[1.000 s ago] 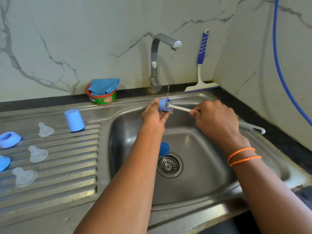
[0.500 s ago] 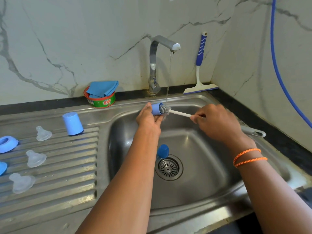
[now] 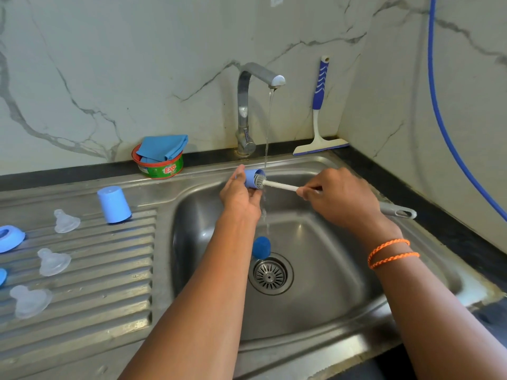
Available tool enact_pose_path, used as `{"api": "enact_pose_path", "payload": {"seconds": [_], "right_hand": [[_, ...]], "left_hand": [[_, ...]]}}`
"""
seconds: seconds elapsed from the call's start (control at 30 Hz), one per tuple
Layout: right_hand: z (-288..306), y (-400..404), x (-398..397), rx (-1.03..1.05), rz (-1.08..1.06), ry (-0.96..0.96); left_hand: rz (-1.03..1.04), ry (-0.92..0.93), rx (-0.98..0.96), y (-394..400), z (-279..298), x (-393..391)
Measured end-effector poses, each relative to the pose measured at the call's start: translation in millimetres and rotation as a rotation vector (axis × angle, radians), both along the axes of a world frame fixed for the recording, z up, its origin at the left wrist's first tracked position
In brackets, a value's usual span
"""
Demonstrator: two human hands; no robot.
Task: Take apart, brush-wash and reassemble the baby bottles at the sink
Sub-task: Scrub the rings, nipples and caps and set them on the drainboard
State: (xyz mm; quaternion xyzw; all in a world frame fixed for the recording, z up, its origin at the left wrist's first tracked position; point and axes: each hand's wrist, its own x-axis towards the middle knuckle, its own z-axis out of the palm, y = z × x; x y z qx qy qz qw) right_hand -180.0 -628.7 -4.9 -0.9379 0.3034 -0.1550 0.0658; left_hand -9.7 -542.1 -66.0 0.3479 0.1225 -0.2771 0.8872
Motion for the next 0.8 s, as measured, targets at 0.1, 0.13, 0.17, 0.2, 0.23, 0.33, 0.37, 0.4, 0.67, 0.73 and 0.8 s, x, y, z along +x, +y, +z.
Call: {"api": "enact_pose_path", "payload": {"seconds": [0.1, 0.13, 0.17, 0.2, 0.23, 0.33, 0.37, 0.4, 0.67, 0.73, 0.8], "right_hand": [[-0.7, 0.9, -1.6, -0.030, -0.055, -0.054], [-1.4, 0.6, -0.6, -0.024, -0.058, -0.028], [-1.4, 0.6, 0.1, -0.007, -0.051, 0.008], [0.3, 0.8, 0.6, 0.010, -0.035, 0.037], [2.6, 1.7, 1.0, 0.014, -0.017, 0.052], [8.7, 2.0, -2.3, -0.093, -0.035, 0.003], [9.1, 1.5, -3.9, -0.127, -0.052, -0.018], [8.6, 0.5, -5.0, -0.136, -0.066, -0.023], [12.1, 2.4, -7.7, -0.160, -0.036, -0.017], [8.8, 1.8, -6.5, -0.185, -0.064, -0.007], [8.5, -2.6, -6.6, -0.115, -0.060, 0.029]], "left_hand": [[-0.001, -0.020, -0.023, -1.8, 1.9, -1.4], [-0.006, -0.020, -0.010, -2.3, -0.6, -2.0], [-0.015, -0.017, 0.009, -2.2, -3.1, -3.2], [-0.025, -0.015, 0.026, -2.5, -4.6, -4.6], [-0.030, -0.013, 0.032, -2.4, -5.1, -6.1], [-0.041, -0.013, 0.003, -2.4, -0.9, -8.6], [-0.040, -0.006, 0.000, -2.1, -0.5, -8.1], [-0.032, 0.003, 0.002, -1.6, -0.6, -7.0], [-0.040, 0.012, 0.074, 1.3, 1.0, -8.9], [-0.053, -0.008, 0.100, -0.6, 1.4, -8.8], [-0.044, -0.020, 0.143, -0.2, -0.3, -7.3]]}}
